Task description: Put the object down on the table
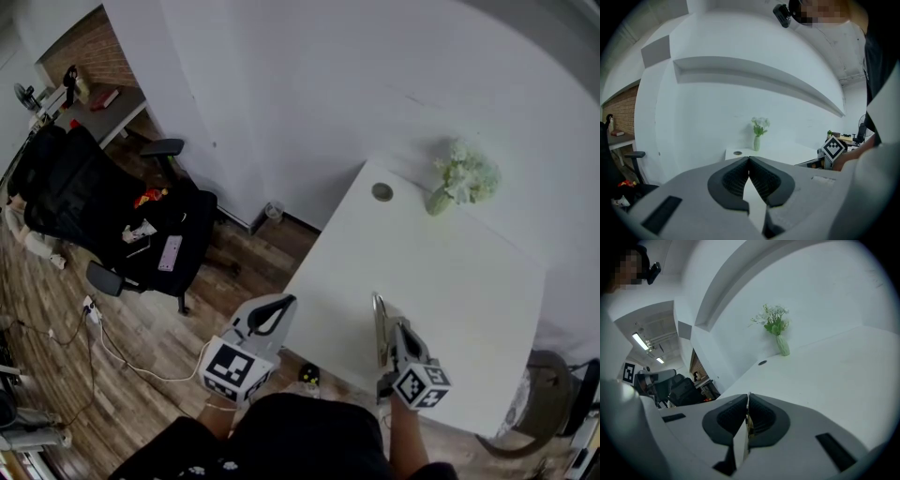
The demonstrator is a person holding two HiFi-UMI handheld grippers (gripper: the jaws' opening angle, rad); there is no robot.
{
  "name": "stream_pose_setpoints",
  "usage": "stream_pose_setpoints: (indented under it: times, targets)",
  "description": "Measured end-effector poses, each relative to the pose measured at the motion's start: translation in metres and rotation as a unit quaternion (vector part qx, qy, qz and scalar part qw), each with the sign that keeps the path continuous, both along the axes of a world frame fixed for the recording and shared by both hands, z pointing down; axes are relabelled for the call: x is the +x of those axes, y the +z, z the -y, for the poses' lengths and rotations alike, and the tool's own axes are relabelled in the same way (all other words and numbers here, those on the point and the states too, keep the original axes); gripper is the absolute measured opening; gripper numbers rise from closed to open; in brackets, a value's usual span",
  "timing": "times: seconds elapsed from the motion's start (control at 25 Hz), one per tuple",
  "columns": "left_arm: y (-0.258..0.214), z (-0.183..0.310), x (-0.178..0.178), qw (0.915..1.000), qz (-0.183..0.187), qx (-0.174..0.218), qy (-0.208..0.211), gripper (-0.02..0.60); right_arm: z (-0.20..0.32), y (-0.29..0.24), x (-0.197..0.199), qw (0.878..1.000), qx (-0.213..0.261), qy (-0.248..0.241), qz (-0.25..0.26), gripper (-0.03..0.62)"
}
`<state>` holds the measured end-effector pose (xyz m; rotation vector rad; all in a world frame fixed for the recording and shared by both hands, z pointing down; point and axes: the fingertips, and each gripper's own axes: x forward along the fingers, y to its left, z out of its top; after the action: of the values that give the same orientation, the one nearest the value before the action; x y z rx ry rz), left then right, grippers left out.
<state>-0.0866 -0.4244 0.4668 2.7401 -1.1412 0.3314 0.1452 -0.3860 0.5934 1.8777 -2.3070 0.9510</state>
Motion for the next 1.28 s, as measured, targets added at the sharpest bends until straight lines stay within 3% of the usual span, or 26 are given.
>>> stream_pose_setpoints:
  times: [0.64, 1.28]
  targets:
    - [0.001, 0.006, -0.005, 0.9999, -0.011, -0.001, 0.005, -0.005, 0.001, 0.013, 0.0, 1.0, -0.024, 0.008, 0.014, 0.011]
    - [0.0, 0.004, -0.005, 0.9998, -0.016, -0.009, -0.006, -0.005, 0.004, 0.02, 0.009, 0.998, -0.053, 0.005, -0.017, 0.035]
